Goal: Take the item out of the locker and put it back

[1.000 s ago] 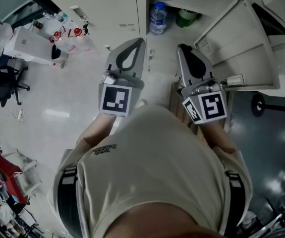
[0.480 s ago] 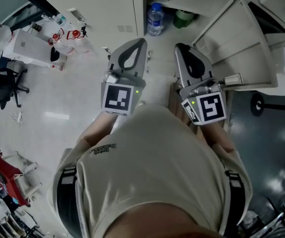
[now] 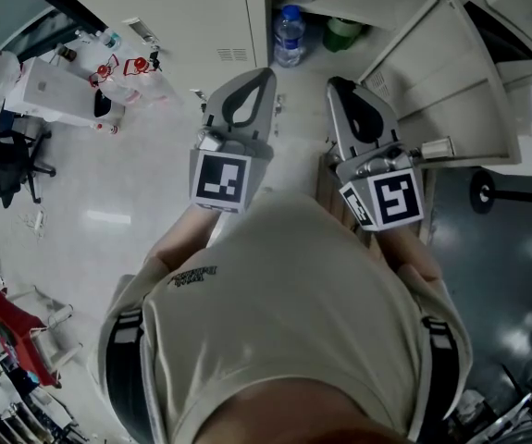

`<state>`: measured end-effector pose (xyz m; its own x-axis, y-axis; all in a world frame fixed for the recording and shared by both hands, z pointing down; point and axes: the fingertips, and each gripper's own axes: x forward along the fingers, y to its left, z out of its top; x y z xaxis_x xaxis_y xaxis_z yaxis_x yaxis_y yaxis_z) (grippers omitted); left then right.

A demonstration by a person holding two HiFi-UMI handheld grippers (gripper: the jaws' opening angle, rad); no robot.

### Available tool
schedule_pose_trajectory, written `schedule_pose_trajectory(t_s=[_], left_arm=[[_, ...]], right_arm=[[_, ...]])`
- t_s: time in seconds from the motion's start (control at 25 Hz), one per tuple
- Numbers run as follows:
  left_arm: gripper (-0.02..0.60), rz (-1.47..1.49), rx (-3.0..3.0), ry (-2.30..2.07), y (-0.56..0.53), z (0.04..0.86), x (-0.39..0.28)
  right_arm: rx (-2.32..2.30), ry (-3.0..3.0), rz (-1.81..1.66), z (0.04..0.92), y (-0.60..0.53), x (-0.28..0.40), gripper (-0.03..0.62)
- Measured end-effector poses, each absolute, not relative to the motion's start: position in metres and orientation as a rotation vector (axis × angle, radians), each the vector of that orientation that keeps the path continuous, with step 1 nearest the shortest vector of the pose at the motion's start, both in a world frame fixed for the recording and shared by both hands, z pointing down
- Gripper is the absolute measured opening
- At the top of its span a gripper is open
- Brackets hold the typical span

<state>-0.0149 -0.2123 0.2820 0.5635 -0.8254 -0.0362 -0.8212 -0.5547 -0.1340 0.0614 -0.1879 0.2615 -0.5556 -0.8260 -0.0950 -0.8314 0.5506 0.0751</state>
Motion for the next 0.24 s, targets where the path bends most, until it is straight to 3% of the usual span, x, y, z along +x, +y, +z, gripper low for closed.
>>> schedule_pose_trajectory(t_s=[0.24], left_arm=[[0.014, -0.036, -2.648, 1.395, -0.2146, 0.2808, -0.0159]], right_arm=[[-1.439, 2.731, 0.168, 0.2618, -0.1890, 0.0559, 0.000]])
